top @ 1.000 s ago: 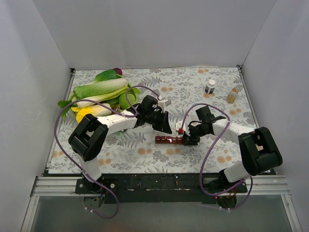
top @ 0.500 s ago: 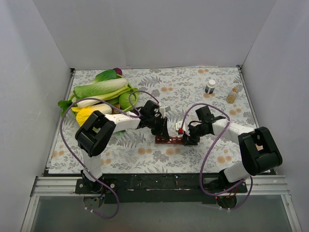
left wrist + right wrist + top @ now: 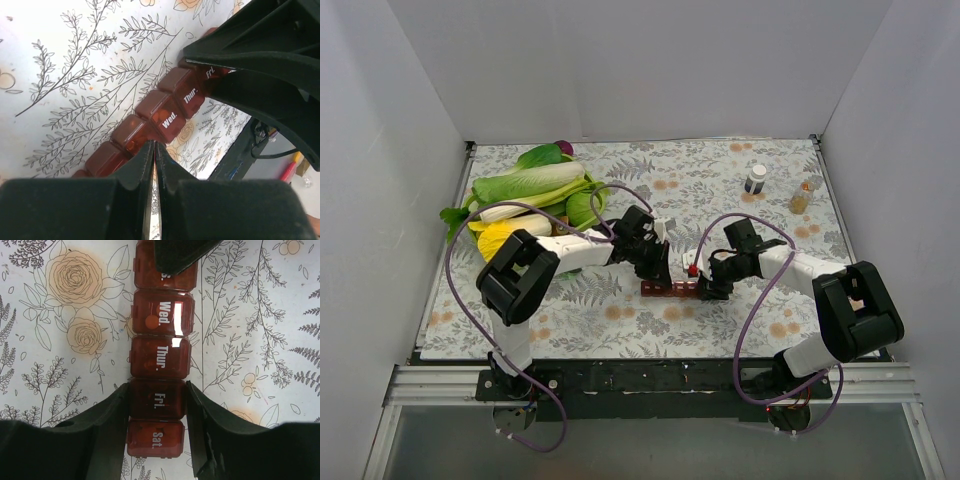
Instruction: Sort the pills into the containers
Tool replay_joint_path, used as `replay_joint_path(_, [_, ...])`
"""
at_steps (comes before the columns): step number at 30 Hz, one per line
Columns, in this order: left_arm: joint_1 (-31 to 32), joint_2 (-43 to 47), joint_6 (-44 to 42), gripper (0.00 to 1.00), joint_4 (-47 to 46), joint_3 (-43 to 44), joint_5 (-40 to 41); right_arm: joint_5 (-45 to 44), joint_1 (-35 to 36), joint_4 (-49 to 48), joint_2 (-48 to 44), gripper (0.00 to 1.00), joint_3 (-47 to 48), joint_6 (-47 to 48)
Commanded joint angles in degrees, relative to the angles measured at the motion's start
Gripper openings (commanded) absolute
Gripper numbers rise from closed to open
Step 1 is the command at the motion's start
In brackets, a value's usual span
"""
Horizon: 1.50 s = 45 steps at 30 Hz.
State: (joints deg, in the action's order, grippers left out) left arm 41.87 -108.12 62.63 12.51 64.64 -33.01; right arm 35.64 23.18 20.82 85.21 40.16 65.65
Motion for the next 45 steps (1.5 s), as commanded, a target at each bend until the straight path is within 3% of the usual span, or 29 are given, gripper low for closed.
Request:
replay_joint_path(1, [0.1, 6.8, -0.1, 0.06, 0.0, 1.5, 5.0, -5.8, 0.5, 2.8, 2.7, 0.47, -0.7, -1.0])
replay_joint_path(6, [-0.3, 14.4, 1.0, 0.14, -2.7, 0.8, 7.8, -5.6, 0.5, 3.3, 2.7, 0.66, 0.4, -2.6])
replay_joint_path(11, [-1.3, 21.4, 0.9, 0.37, -4.8, -1.4, 11.9, -4.8, 0.5, 4.1, 0.7, 0.90, 2.1, -4.3])
replay_joint_path(13, [-1.5, 25.6, 0.6, 0.47, -5.7, -3.1, 14.6, -4.4, 0.4, 5.0, -0.1, 0.93, 3.6, -4.6])
replay_joint_path(14, [-1.9, 27.3, 0.3, 0.59, -6.1, -3.6, 15.5, -4.3, 0.5, 6.4, -1.1, 0.93, 4.3, -4.6])
replay_joint_path(17, [-2.8, 33.6, -0.6, 0.82, -7.5, -6.0, 18.4, -4.6, 0.3, 9.6, -3.6, 0.95, 7.0, -4.8])
replay_joint_path(21, [-4.6, 40.9, -0.8, 0.97, -8.2, -7.9, 18.8, -5.5, -0.4, 11.7, -9.2, 0.96, 10.1, -7.7])
replay_joint_path(25, [-5.5, 47.0, -2.1, 0.98, -5.1, -7.8, 19.7, -7.6, -2.4, 10.6, -16.6, 0.97, 14.0, -15.0])
replay_joint_path(28, [-5.7, 50.5, -3.8, 0.98, -0.1, -6.1, 20.4, -11.1, -5.5, 4.6, -23.1, 0.98, 14.9, -26.7])
replay_joint_path(32, [-5.7, 55.2, -5.0, 0.98, 4.2, -5.4, 23.8, -26.0, -7.9, -3.7, -32.3, 0.98, 16.2, -47.7])
replay_joint_path(36, [-5.7, 59.7, -5.2, 0.98, 6.7, -5.2, 24.5, -33.7, -9.0, -0.3, -33.4, 0.98, 20.6, -57.2])
replay_joint_path(45, [-5.7, 64.3, -4.4, 0.98, 8.1, -6.5, 24.2, -32.0, -12.4, 1.8, -35.0, 0.98, 23.6, -60.2])
